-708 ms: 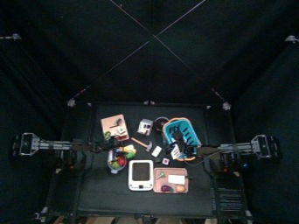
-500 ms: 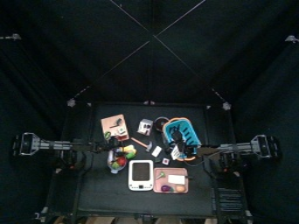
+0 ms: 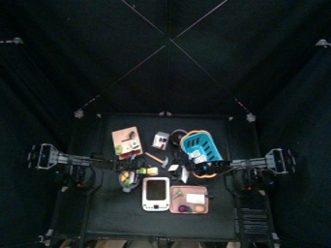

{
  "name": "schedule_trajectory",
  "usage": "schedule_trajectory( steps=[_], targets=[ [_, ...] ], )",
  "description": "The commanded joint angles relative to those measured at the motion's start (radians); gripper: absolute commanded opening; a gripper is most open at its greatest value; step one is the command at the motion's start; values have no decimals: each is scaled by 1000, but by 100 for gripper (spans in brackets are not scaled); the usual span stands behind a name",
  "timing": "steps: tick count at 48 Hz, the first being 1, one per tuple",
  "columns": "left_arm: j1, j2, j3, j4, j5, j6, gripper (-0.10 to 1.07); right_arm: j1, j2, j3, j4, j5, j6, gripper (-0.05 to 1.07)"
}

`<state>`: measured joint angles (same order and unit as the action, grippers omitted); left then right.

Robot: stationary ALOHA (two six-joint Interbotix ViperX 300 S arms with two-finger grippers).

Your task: Deconstruct egg sushi

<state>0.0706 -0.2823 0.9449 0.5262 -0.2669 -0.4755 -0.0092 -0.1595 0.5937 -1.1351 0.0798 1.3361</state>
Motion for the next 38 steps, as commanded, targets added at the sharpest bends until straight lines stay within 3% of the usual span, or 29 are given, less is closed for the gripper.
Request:
schedule_trajectory(
  steps=[1,18,38],
  targets=[
    [2,-2,-25,2,-28,2,70,3,9,-63,-46,-5,0,85],
    [2,-2,-23,0,-49,0,70,9,86,-137,-72,-8,-2,85],
    [6,-2,-15,0,-49,0,70,32,86,-161,-74,-9,-2,85]
  ],
)
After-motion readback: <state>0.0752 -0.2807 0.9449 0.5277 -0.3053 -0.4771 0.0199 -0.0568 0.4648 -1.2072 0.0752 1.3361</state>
